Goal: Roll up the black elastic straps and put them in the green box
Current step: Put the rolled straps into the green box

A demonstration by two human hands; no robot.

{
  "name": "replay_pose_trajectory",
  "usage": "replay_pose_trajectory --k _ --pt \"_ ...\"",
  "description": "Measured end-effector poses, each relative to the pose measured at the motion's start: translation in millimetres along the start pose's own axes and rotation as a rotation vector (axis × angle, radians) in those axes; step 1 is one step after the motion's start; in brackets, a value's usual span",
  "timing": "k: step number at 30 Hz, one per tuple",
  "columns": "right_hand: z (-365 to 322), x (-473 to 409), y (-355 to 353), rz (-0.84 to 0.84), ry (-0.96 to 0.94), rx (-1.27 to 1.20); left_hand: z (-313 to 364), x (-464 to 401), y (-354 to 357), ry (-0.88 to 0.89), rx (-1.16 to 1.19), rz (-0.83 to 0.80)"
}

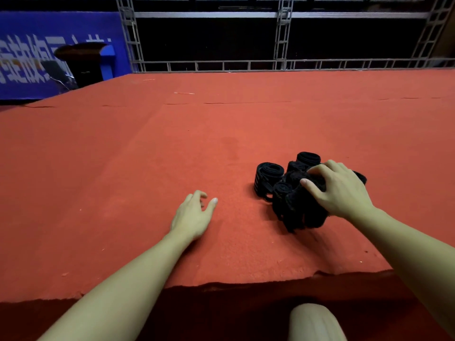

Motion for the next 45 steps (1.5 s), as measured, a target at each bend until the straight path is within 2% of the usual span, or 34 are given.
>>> replay_pose_trajectory --k 5,10,21,25,27,36,45 --pt "44.8 -47.5 13.7 -0.188 0.265 -0.092 77.6 -45.9 19.5 -0.037 0.189 -0.008" --pt "80.9 -102.2 41.9 -0.346 0.351 -0.161 133.6 -96.7 41.5 -0.079 0.219 -0.088" --pt "101.9 -169.2 105.4 -0.617 0.421 -0.213 197.0 -164.1 88.0 -0.236 -0.235 -0.371" --pt "105.3 -168.0 121.0 -0.738 0.429 -0.174 209.6 -161.0 103.0 -0.267 -0.405 -0.699" --pt "107.1 -167.3 123.0 -0.727 0.438 -0.177 210.2 -157.1 108.9 -0.293 -0.411 -0.790" --pt "114.6 -153.0 125.6 -0.607 0.474 -0.184 197.8 -157.7 104.6 -0.300 -0.149 -0.705" --pt "102.1 -154.7 67.1 -0.255 0.490 -0.275 180.2 -155.3 62.0 -0.320 0.044 -0.253"
Point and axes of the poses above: each hand's wrist, its own x-axis away from the middle knuckle, its own y-axis out of the palm, z = x × y, the point moved 5 cm from there along -x, towards the middle knuckle
